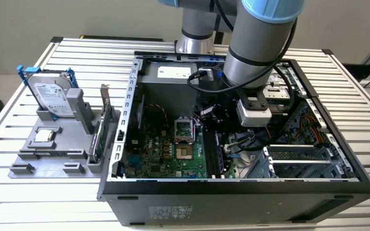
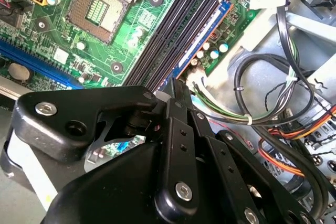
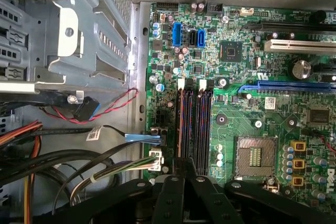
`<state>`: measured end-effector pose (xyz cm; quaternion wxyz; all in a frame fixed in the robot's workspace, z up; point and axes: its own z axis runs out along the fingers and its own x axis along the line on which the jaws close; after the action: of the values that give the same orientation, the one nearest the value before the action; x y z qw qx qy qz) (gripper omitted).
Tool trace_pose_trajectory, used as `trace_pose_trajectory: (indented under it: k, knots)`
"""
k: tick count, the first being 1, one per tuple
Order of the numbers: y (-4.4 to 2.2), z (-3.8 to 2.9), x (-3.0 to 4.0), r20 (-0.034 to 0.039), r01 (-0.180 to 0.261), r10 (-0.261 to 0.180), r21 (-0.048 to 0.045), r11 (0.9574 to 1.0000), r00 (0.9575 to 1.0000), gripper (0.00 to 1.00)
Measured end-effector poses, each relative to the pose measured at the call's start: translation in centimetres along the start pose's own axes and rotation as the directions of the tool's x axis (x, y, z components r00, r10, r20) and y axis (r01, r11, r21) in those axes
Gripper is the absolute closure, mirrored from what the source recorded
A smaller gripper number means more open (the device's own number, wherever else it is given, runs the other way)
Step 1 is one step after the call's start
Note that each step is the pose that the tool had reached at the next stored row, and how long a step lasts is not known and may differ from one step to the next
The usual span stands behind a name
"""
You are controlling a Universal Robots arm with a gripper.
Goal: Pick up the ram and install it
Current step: 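Press down the ram until it locks into place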
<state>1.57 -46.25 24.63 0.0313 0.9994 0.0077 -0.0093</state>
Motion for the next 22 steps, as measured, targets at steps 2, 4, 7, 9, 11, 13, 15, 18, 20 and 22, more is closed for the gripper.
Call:
trace_pose_trajectory:
  k: [2,4,7,9,11,13,15,18,20,22]
  knots:
    - [0.0,0.0,0.0,0.0,0.0,0.0,0.0006,1.0,1.0,1.0]
    - [0.0,0.0,0.0,0.0,0.0,0.0,0.0011,1.0,1.0,1.0]
    - [0.0,0.0,0.0,0.0,0.0,0.0,0.002,1.0,1.0,1.0]
    - [0.0,0.0,-0.01,-0.0003,0.005,-0.005,0.0021,1.0,1.0,1.0]
    - [0.01,0.0,-0.01,-0.0023,0.037,-0.037,0.0013,0.9993,0.9993,1.0]
    - [0.0,0.01,-0.01,-0.0046,0.073,-0.073,0.0007,0.9974,0.9973,1.0]
    - [0.0,0.0,-0.01,-0.0064,0.103,-0.103,-0.0002,0.9947,0.9947,1.0]
    - [0.0,0.0,-0.01,-0.0091,0.148,-0.148,-0.0013,0.9891,0.989,1.0]
    - [0.0,0.0,-0.01,-0.0105,0.173,-0.173,-0.002,0.985,0.9849,1.0]
    - [0.0,0.0,-0.01,-0.0119,0.196,-0.196,-0.0028,0.9806,0.9805,1.0]
